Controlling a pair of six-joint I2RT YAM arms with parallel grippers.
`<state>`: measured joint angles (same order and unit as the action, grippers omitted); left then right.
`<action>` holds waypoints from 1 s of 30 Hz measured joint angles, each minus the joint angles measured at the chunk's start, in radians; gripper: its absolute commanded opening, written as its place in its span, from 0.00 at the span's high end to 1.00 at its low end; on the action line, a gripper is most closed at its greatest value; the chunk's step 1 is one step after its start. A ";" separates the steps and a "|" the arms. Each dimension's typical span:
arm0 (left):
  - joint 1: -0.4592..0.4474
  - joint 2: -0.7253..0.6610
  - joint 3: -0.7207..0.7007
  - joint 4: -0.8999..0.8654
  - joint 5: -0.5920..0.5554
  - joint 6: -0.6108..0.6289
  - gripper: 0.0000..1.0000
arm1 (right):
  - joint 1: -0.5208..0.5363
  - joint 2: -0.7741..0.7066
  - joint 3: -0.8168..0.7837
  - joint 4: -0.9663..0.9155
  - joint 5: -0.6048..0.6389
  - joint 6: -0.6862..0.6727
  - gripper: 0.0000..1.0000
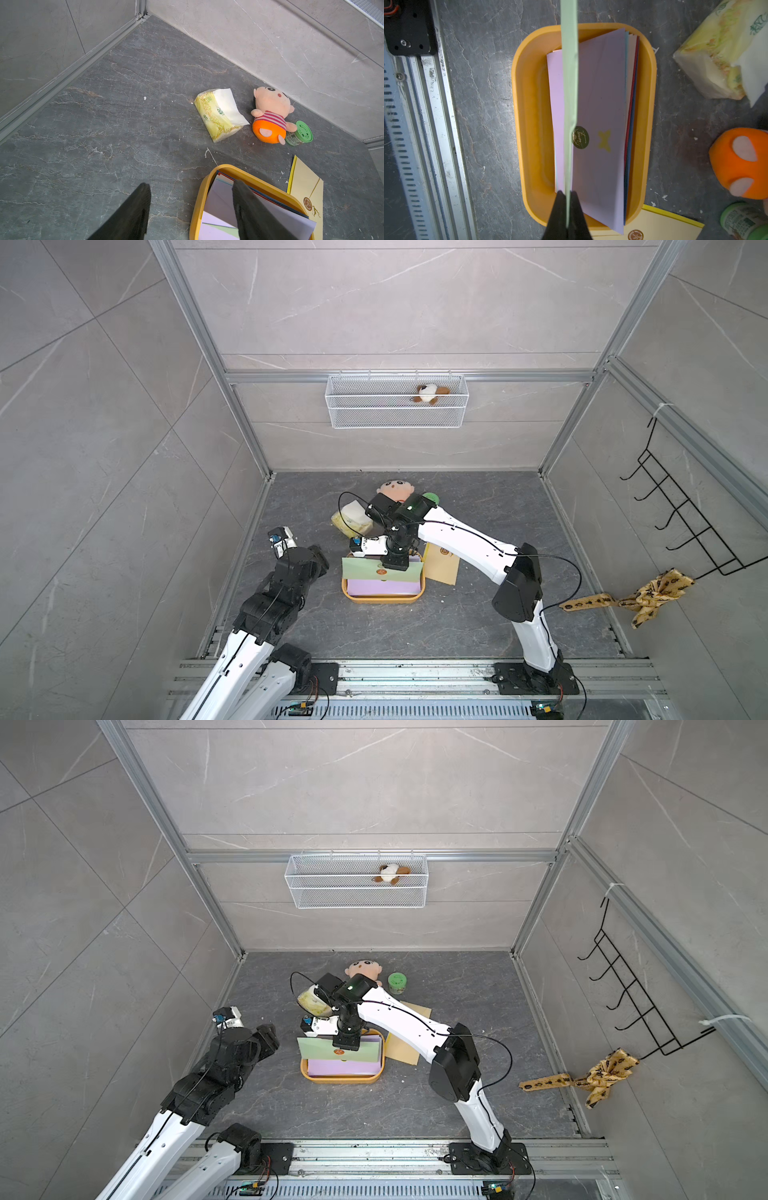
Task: Put the sealed envelopes into the storage box
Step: Place the envelope in the storage box.
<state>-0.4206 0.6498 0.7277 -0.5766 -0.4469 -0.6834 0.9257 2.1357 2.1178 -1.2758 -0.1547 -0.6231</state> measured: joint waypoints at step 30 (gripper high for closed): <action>0.000 0.031 0.000 0.004 0.030 0.011 0.31 | -0.109 -0.090 -0.132 0.180 0.080 0.182 0.63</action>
<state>-0.4210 0.6811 0.7277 -0.5728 -0.4168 -0.6720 0.8165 2.0460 1.9854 -1.0958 -0.0746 -0.4412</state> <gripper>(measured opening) 0.693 0.365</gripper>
